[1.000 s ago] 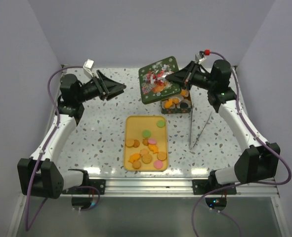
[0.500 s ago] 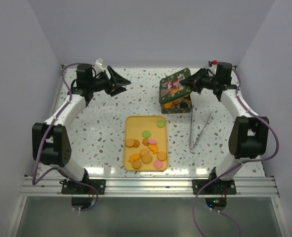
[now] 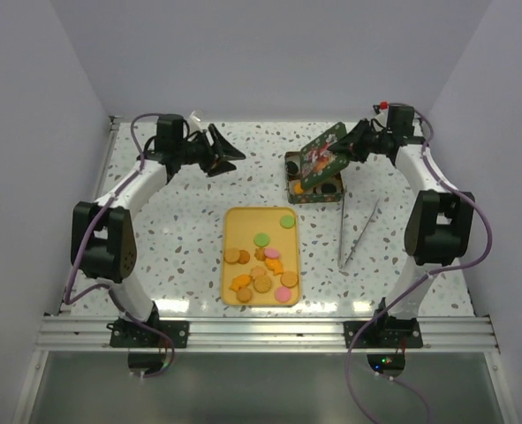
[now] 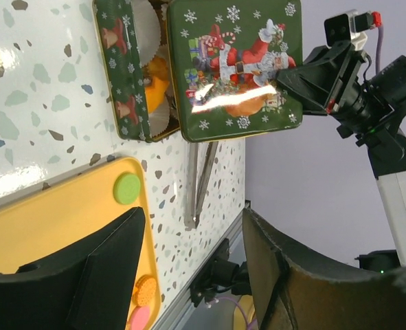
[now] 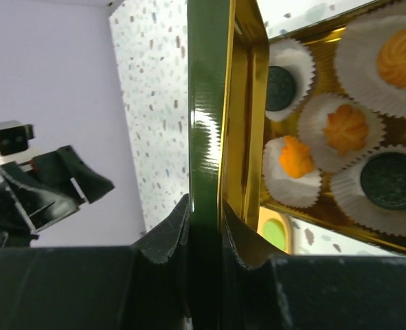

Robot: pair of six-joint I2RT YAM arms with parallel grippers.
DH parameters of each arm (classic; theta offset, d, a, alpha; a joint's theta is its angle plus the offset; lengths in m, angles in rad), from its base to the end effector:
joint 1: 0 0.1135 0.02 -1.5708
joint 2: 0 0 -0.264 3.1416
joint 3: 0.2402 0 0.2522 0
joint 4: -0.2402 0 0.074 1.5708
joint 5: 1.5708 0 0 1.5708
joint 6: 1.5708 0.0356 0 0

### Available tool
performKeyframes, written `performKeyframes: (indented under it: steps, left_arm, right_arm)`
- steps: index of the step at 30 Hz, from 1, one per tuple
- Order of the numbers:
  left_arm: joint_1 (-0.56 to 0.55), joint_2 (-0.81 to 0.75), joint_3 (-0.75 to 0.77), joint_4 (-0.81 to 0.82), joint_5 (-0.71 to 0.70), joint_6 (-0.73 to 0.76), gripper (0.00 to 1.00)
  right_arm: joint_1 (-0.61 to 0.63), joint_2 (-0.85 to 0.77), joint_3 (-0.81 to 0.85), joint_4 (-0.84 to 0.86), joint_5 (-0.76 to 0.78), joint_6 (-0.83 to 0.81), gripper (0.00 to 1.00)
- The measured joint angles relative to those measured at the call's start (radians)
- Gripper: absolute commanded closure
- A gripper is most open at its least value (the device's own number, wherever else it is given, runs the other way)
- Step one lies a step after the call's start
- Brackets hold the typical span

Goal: Pack the cookies

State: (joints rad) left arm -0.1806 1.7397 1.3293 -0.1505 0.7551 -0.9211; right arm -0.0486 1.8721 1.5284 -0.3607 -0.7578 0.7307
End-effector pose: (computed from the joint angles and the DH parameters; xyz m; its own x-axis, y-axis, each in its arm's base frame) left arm 0.3867 -0.0954 0.2779 -0.8753 -0.4296 -0.2220 0.0078 0.4464 -0.8948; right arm 0.4260 0.0038 0.2749 -0.8073 0.5246 -0.2704 0.0684 0.5382 0.8400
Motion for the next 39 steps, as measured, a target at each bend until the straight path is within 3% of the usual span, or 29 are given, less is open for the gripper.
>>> performKeyframes:
  steps: [9,21,31,39]
  left_arm:
    - [-0.006,0.002,-0.074,0.037,0.035,-0.029,0.41]
    - [-0.024,-0.035,-0.101,0.020,0.047,-0.089,0.43]
    - [-0.024,-0.094,-0.105,-0.008,0.042,-0.081,0.44]
    - [-0.014,-0.093,-0.112,-0.023,0.017,-0.082,0.44]
  right_arm:
    - [0.019,0.019,0.005,-0.031,0.085,-0.005,1.00]
    - [0.203,0.047,0.005,0.025,0.180,0.106,1.00]
    - [0.295,0.146,0.068,0.107,0.187,0.239,1.00]
    - [0.289,0.150,0.068,0.148,0.128,0.268,1.00]
